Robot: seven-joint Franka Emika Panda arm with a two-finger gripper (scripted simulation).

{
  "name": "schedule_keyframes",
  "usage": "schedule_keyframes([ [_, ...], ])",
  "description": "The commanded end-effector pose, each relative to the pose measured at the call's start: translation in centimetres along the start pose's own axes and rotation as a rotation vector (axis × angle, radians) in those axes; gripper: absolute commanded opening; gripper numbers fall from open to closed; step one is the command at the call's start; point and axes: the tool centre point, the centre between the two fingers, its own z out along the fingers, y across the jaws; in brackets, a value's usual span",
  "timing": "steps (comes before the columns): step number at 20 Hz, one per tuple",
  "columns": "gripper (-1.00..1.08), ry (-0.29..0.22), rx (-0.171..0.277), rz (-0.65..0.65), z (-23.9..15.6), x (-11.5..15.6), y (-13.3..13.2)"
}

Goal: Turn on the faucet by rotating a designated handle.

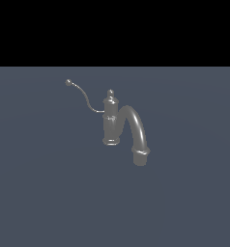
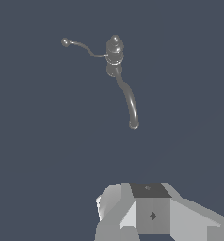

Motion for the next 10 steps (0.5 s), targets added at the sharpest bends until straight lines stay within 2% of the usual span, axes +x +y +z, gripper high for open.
schedule_keyframes([
  [1, -1.0, 0.0, 0.0, 0.0, 0.0, 0.0, 0.0],
  [10, -1.0, 0.018, -0.006, 0.014, -0.13, 0.47, 0.1],
])
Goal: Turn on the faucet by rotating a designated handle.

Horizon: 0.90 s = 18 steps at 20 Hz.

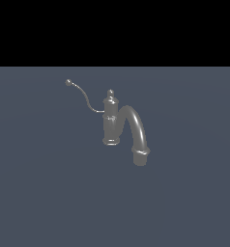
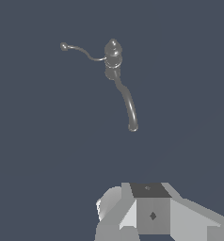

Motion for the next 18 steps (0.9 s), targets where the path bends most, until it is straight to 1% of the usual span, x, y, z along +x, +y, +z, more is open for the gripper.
schedule_keyframes([
  [1, -1.0, 0.005, -0.002, 0.001, -0.1, 0.0, 0.0],
  [9, -1.0, 0.004, 0.001, 0.016, 0.0, 0.5, -0.1],
  [18, -1.0, 0.0, 0.016, 0.108, 0.6, 3.0, -0.8],
])
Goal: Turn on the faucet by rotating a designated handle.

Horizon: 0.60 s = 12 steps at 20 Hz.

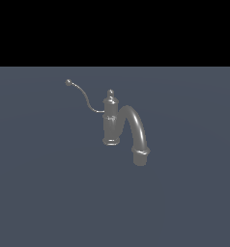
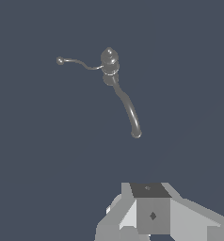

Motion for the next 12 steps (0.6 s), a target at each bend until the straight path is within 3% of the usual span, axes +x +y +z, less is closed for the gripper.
schedule_keyframes([
  [1, -1.0, -0.002, 0.005, 0.035, 0.3, 0.9, -0.3],
  [12, -1.0, -0.019, 0.029, 0.261, 2.7, 6.7, -2.8],
])
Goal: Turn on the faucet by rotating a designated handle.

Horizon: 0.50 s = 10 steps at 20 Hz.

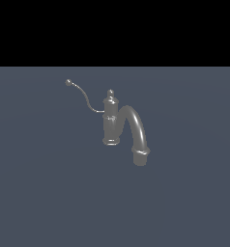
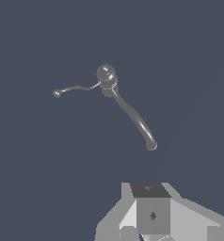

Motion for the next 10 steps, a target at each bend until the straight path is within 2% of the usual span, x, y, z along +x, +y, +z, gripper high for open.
schedule_keyframes([
  [1, -1.0, -0.004, 0.004, 0.057, 0.7, 1.2, -0.9],
  [10, -1.0, -0.017, 0.009, 0.262, 3.9, 5.3, -4.3],
])
